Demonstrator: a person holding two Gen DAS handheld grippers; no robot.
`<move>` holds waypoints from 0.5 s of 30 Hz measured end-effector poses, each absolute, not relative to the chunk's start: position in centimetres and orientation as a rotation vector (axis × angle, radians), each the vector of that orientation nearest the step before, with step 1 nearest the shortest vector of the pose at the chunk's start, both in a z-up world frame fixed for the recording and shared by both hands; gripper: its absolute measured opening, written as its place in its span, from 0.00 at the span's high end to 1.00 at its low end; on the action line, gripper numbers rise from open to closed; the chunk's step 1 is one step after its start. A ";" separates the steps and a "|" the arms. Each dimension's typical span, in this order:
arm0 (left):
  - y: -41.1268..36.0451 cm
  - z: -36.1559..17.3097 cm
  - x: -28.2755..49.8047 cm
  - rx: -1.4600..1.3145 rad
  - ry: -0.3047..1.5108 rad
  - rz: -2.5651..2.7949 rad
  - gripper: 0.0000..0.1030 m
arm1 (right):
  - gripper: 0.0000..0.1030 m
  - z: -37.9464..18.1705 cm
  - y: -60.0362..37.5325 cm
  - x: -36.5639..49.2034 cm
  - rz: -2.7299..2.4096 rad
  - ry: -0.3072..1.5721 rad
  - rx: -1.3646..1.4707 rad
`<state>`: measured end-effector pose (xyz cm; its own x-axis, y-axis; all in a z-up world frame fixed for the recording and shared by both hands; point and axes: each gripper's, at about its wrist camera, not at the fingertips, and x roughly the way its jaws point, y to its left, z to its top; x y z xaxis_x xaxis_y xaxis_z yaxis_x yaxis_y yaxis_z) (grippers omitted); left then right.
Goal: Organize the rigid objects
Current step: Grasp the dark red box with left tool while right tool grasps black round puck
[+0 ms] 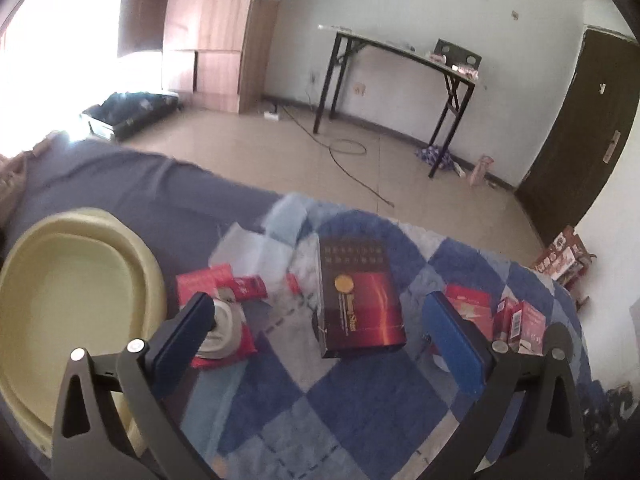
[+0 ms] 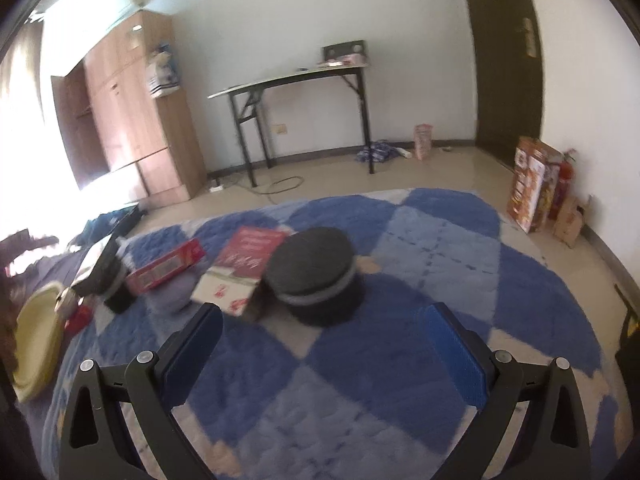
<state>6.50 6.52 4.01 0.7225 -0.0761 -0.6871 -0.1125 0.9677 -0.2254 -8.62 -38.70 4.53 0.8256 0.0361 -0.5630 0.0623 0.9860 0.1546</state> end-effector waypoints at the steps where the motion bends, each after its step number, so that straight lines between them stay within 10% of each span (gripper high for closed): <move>1: 6.5 3.9 6.7 -0.257 0.774 0.019 0.00 | 0.00 4.9 -38.9 -8.3 -0.033 0.602 0.142; 15: 5.9 1.5 12.9 -0.179 1.026 -0.090 0.01 | 0.00 1.8 -37.2 -0.6 0.118 0.734 -0.038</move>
<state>12.90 5.93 1.51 0.5159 -0.1580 -0.8420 -0.0096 0.9817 -0.1901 -0.58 -37.19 1.76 0.7362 0.0944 -0.6702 -0.1208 0.9927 0.0072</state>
